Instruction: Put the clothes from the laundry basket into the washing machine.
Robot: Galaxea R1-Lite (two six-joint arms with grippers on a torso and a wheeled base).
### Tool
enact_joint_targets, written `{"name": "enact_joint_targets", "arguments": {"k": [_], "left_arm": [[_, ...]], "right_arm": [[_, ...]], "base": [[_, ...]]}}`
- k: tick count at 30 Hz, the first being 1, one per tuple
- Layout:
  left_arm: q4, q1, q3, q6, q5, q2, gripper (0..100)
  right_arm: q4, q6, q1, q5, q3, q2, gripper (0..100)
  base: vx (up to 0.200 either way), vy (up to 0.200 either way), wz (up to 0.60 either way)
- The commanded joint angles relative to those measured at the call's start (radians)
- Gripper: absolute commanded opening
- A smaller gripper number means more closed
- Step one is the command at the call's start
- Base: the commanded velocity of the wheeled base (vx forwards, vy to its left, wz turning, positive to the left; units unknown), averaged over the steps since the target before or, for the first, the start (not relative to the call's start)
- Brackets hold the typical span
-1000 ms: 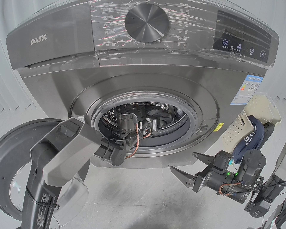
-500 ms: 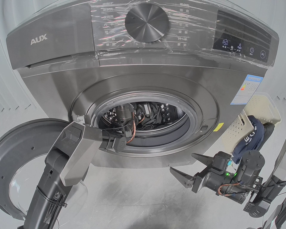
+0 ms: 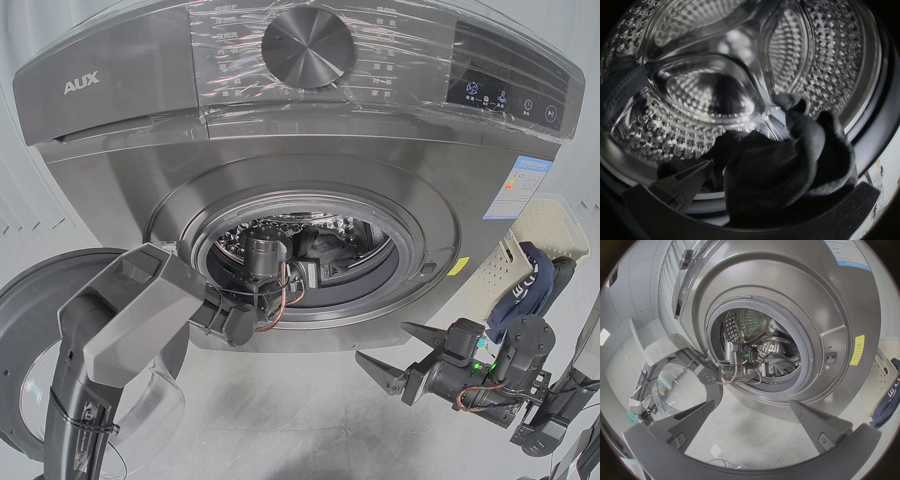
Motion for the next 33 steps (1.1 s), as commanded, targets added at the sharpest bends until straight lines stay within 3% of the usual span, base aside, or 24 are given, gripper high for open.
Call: {"name": "enact_joint_targets", "arguments": {"k": [1, 12, 21, 22, 30, 33], "left_arm": [[0.065, -0.035, 0.356, 0.024, -0.081, -0.280, 100], [0.045, -0.066, 0.440, 0.039, -0.183, -0.320, 100], [-0.084, -0.058, 0.322, 0.036, -0.160, -0.176, 100], [-0.082, -0.058, 0.320, 0.038, -0.160, -0.166, 0], [-0.058, -0.045, 0.296, 0.039, -0.156, -0.107, 0], [-0.049, -0.042, 0.213, 0.036, -0.150, -0.073, 0]], "right_arm": [[0.000, 0.000, 0.004, 0.000, -0.004, -0.003, 100], [0.001, 0.001, 0.011, -0.002, -0.006, -0.003, 100], [0.000, 0.001, 0.012, -0.002, -0.006, -0.001, 100], [0.000, 0.001, 0.012, 0.000, -0.007, -0.001, 100], [0.000, 0.001, 0.012, 0.000, -0.012, 0.001, 100], [0.000, 0.001, 0.012, 0.000, -0.017, 0.004, 100]], "base": [[0.000, 0.000, 0.00], [0.000, 0.000, 0.00], [0.000, 0.000, 0.00], [0.000, 0.000, 0.00], [0.000, 0.000, 0.00], [0.000, 0.000, 0.00]]}}
